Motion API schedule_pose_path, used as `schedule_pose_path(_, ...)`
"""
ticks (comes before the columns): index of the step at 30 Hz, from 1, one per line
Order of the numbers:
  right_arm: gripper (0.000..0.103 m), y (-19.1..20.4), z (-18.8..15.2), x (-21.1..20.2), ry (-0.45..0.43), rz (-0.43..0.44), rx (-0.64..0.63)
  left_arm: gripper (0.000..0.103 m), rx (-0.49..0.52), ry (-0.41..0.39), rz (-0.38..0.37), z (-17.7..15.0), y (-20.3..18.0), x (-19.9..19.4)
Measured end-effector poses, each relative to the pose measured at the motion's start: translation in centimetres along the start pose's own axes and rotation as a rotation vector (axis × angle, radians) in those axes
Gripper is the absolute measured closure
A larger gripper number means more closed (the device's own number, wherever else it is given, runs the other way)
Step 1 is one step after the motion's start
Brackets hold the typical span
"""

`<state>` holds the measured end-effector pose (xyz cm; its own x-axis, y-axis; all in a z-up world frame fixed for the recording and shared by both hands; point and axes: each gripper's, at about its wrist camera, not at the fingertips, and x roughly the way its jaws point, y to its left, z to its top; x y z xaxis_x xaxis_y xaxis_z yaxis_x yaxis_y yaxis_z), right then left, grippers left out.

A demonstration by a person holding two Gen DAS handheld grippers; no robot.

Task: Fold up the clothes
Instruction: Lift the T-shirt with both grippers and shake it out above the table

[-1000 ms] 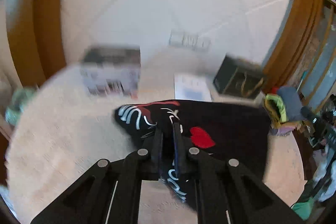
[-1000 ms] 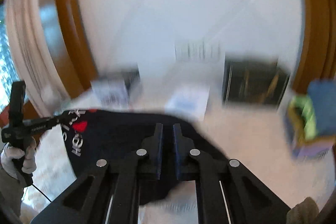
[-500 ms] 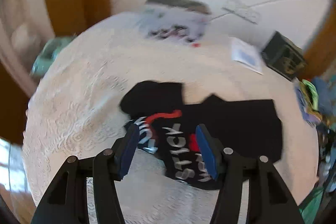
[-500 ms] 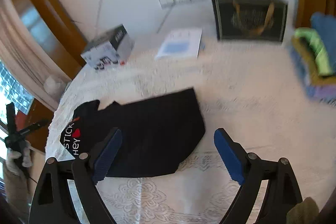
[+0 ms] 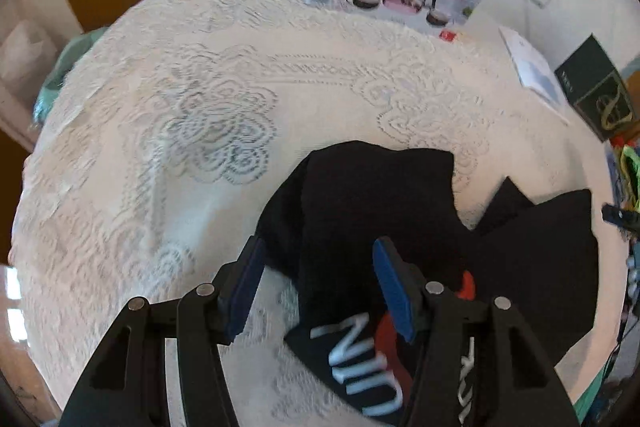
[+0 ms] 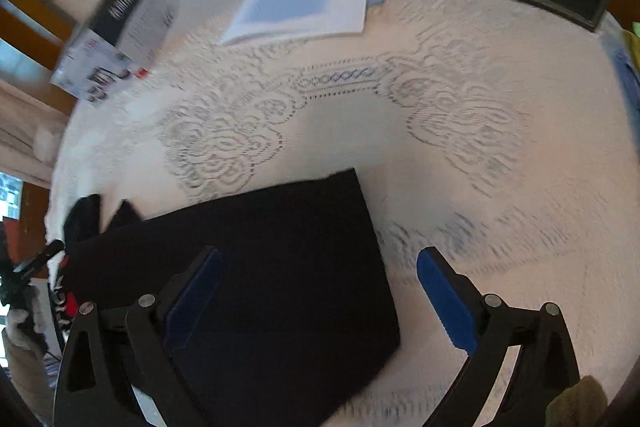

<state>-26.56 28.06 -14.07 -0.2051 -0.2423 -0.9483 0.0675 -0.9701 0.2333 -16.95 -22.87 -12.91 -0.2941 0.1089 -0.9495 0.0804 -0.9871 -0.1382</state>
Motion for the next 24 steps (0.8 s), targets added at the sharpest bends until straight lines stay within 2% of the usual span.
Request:
schedule_pose_path(3,0.004,1.0,1.0,2.3,0.029,-0.027,-0.025,0.046,0.016,0.058,-0.001,0.6,-0.2,2.9)
schedule_pose_path(5,0.003,1.9,1.0,3.3,0.045,-0.047,-0.053,0.046,0.05,0.04,0.03,0.5,-0.9,3.0)
schedule_pose_path(6,0.001,2.3,1.0,3.8,0.053,-0.058,-0.068,0.049,0.069,0.044,0.056,0.4,-1.3,3.0)
schedule_pose_path(7,0.004,2.9,0.9,4.0,0.053,-0.099,-0.103,0.059,0.084,0.04,0.082,0.3,-1.7,3.0)
schedule_pose_path(8,0.023,3.6,0.6,4.0,0.05,-0.151,-0.145,0.093,0.094,0.032,0.088,0.2,-2.1,2.6)
schedule_pose_path(9,0.057,4.1,0.4,3.5,0.041,-0.161,-0.166,0.096,0.091,0.028,0.078,0.3,-2.3,2.1)
schedule_pose_path(10,0.081,4.5,0.2,2.9,0.03,-0.154,-0.178,0.096,0.079,0.017,0.077,0.4,-2.5,1.4)
schedule_pose_path(11,0.097,4.7,0.0,2.2,0.015,-0.158,-0.187,0.096,0.069,-0.017,0.078,0.7,-2.6,0.1)
schedule_pose_path(12,0.097,4.9,-0.1,1.4,-0.002,-0.165,-0.193,0.096,0.058,-0.063,0.073,1.1,-2.8,-1.6)
schedule_pose_path(15,0.097,5.7,-0.2,-3.1,-0.124,-0.156,-0.231,0.096,0.023,-0.214,0.032,2.7,-3.0,-8.1)
schedule_pose_path(20,0.097,5.9,-0.1,-16.9,-0.483,-0.103,-0.206,0.096,0.004,-0.474,0.028,4.3,-3.3,-21.4)
schedule_pose_path(24,0.097,5.1,-3.0,-27.8,-0.74,-0.055,-0.173,0.096,-0.015,-0.634,0.046,2.5,-3.1,-28.9)
